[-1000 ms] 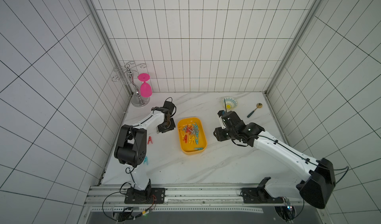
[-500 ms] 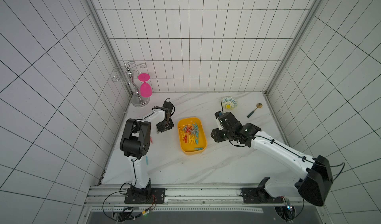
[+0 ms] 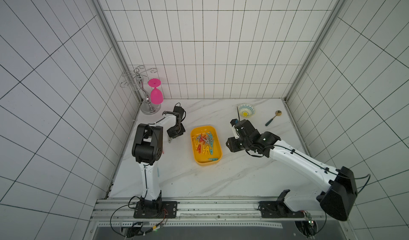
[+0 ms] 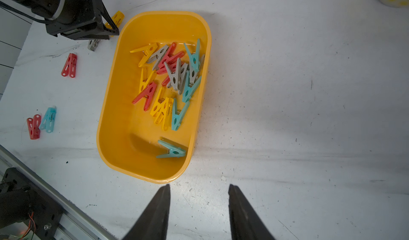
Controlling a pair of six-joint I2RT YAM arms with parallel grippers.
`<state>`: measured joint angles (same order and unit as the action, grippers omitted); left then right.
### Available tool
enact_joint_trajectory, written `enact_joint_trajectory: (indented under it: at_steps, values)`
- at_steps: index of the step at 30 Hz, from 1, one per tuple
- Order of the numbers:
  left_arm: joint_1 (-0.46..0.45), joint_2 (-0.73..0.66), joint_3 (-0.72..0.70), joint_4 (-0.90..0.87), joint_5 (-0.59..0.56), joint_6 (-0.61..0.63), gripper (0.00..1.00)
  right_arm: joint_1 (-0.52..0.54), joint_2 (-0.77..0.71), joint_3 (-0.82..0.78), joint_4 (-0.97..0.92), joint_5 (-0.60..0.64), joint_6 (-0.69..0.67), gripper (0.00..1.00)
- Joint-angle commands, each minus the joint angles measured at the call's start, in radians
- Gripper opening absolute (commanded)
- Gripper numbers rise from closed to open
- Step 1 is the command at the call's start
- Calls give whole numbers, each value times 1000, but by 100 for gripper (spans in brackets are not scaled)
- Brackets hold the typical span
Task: Put the clothespins into the storage box
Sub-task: Pick up the clothespin from the center of the board, then place the clothespin in the storage box.
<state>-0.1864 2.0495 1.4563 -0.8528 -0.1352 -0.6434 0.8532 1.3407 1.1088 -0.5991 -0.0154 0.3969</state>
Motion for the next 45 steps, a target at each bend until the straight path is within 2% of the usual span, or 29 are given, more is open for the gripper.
enact_joint_trajectory:
  at_steps: [1, 8, 15, 20, 24, 27, 30, 38, 45]
  values:
    - [-1, 23, 21, 4, 5, 11, 25, 7, 4, 52, 4, -8, -1, 47]
    - [-5, -5, 39, -7, 22, 24, 10, 7, -25, 51, 2, -14, 6, 46]
    - [-87, -129, 43, -38, 25, 37, 8, 7, -26, 55, -5, 3, 2, 47]
    - [-237, -253, -9, -62, 4, 62, 9, 0, -33, 54, -11, 12, -4, 46]
    - [-356, -321, -89, -55, 25, 47, 10, -55, -74, 24, -13, 10, -3, 47]
    - [-442, -325, -134, -23, 57, 15, 10, -100, -103, 8, -17, 8, -7, 47]
    - [-515, -272, -140, -9, 57, -11, 11, -119, -123, 3, -37, 15, -16, 47]
    - [-530, -155, -122, 28, 68, -25, 13, -124, -148, -35, -57, 23, -10, 47]
    - [-494, -265, -116, 1, 89, -17, 29, -125, -150, -43, -59, 28, -15, 47]
